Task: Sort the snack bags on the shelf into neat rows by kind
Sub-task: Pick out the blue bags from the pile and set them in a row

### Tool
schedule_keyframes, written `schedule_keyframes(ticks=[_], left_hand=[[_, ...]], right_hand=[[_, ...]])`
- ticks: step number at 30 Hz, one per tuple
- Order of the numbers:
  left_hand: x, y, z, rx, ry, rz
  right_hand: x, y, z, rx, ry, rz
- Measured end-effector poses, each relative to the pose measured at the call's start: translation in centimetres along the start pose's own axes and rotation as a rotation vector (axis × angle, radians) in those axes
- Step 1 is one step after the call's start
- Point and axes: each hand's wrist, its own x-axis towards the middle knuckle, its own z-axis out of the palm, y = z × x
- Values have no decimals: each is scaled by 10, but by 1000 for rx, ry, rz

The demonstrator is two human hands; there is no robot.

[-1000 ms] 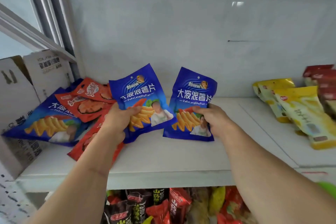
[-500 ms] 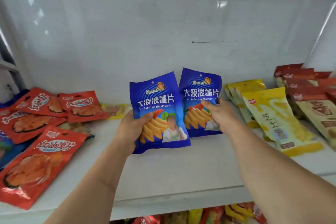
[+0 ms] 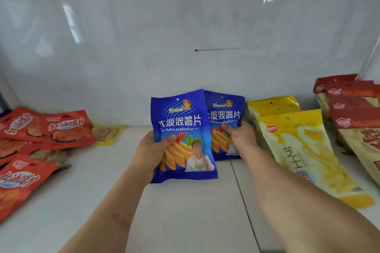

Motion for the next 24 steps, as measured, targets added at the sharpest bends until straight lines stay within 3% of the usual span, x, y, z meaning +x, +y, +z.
schedule_keyframes(ticks=[4,12,18,24], left_hand=[[8,2,6,25,23,-24],[13,2,25,62,-82,-72],[15,-12,60,129,-89,-109],[15,-22,90,315,-28,-8]], right_hand=[[15,4,7,-67,17,8],[12,-21,3,-206,90,102],[-13,-30,-6,-297,24,136],[-35,-14,-13,-257,-57,105]])
